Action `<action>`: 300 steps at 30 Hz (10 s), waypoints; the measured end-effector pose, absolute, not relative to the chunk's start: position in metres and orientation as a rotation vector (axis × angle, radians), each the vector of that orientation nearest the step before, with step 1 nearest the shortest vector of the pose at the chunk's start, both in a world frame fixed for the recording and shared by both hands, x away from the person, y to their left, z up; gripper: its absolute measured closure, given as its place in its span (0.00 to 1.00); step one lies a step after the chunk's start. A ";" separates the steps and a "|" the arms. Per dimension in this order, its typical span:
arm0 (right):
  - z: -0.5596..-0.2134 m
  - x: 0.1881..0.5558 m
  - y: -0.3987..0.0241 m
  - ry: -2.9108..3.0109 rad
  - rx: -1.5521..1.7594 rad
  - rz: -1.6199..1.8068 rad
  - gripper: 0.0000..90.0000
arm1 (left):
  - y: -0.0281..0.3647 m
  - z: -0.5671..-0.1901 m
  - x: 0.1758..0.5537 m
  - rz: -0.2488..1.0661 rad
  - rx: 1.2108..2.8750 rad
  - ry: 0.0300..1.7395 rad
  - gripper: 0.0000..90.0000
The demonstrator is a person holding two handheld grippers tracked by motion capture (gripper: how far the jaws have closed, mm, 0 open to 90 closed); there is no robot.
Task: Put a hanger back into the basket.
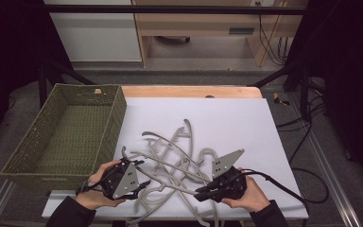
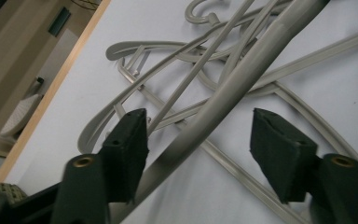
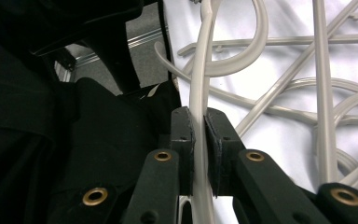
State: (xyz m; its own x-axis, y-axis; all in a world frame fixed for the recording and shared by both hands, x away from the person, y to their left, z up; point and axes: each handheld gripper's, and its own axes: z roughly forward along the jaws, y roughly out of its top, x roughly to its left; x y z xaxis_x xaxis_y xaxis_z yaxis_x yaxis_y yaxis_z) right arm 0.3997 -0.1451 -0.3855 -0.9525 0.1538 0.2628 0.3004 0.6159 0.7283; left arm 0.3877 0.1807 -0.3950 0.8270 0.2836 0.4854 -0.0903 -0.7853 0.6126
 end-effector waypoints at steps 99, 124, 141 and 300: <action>-0.409 0.402 -0.247 -2.631 -1.477 -1.888 0.05 | 0.272 -0.257 0.456 0.870 2.170 0.792 0.91; -0.409 0.399 -0.247 -2.657 -1.499 -1.876 0.03 | 0.373 -0.295 0.493 1.008 2.177 1.040 0.91; -0.410 0.399 -0.246 -2.661 -1.493 -1.864 0.03 | 0.422 -0.327 0.489 1.048 2.208 1.207 0.90; -0.456 0.407 -0.155 -2.789 -1.517 -0.858 0.91 | 0.241 -0.396 0.413 0.452 1.947 0.763 0.11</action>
